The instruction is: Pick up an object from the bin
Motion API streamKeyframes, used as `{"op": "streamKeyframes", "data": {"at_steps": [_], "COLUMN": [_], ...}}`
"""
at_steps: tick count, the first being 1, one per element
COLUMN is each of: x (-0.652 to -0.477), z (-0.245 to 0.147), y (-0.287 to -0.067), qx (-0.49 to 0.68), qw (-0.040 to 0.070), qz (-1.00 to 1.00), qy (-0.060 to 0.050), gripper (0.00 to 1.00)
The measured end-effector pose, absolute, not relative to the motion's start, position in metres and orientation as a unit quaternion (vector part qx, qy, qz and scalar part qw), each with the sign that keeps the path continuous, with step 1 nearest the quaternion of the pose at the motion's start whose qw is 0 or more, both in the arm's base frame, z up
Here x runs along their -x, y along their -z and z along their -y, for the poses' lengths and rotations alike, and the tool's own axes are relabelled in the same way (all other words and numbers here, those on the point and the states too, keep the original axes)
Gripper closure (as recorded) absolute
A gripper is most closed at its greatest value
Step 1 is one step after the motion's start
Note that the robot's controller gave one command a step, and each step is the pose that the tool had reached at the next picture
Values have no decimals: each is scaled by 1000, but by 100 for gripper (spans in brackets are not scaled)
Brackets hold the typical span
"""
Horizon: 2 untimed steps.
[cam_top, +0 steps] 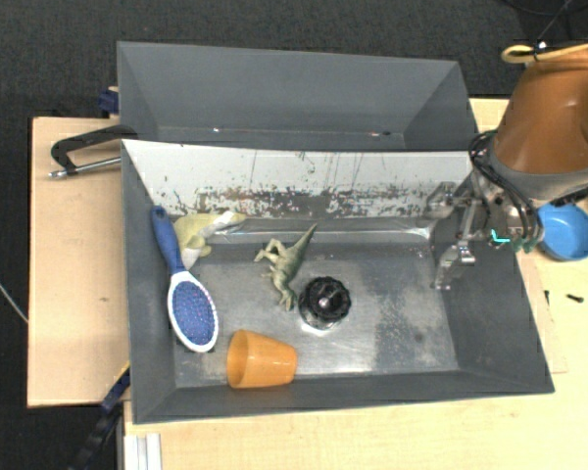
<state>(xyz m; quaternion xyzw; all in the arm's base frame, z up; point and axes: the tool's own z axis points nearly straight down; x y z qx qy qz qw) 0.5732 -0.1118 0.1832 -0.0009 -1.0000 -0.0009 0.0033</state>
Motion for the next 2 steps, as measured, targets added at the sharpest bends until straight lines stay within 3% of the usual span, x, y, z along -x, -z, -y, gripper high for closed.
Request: {"op": "streamKeyframes", "data": {"at_steps": [1, 2], "x": [-539, -589], "z": [27, -37], "y": [-72, -74], "qx": [111, 190], "qw": [-3, -4], "qz": [994, 982], "qy": [0, 0], "gripper": [0, 0]}}
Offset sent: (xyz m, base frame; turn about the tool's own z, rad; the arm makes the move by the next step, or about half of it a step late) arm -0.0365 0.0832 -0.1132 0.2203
